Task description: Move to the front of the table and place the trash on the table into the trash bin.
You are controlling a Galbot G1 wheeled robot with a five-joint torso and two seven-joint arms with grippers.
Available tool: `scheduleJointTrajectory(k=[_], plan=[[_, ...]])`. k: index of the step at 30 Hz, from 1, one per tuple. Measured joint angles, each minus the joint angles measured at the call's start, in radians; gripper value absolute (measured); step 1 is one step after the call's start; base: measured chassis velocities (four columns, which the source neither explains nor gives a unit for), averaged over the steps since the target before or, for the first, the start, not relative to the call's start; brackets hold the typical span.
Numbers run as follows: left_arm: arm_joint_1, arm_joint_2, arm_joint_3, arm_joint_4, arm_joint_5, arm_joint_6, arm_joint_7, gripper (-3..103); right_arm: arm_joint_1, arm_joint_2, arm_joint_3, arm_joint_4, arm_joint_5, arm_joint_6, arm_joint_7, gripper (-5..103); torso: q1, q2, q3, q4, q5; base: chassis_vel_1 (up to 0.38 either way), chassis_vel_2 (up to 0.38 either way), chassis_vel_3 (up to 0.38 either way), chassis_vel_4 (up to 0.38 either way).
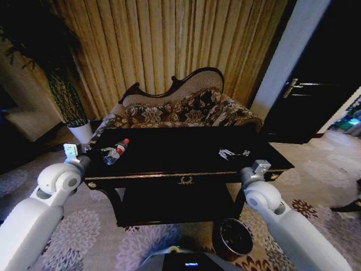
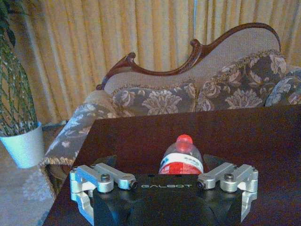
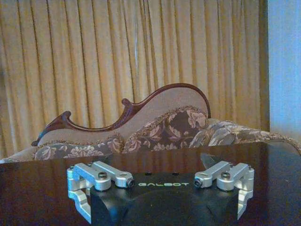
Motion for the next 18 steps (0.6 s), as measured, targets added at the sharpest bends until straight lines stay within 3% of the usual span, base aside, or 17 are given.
scheduleJointTrajectory(k=[18], plan=[[-0.009,-0.044,0.045,0.047,0.029,-0.005,0.041,100,0.003,-0.007,0.000,0.000,-0.005,0.003,0.000,100,0.000,0.000,0.000,-0.0001,0.0000,0.000,0.000,0.000,0.000]])
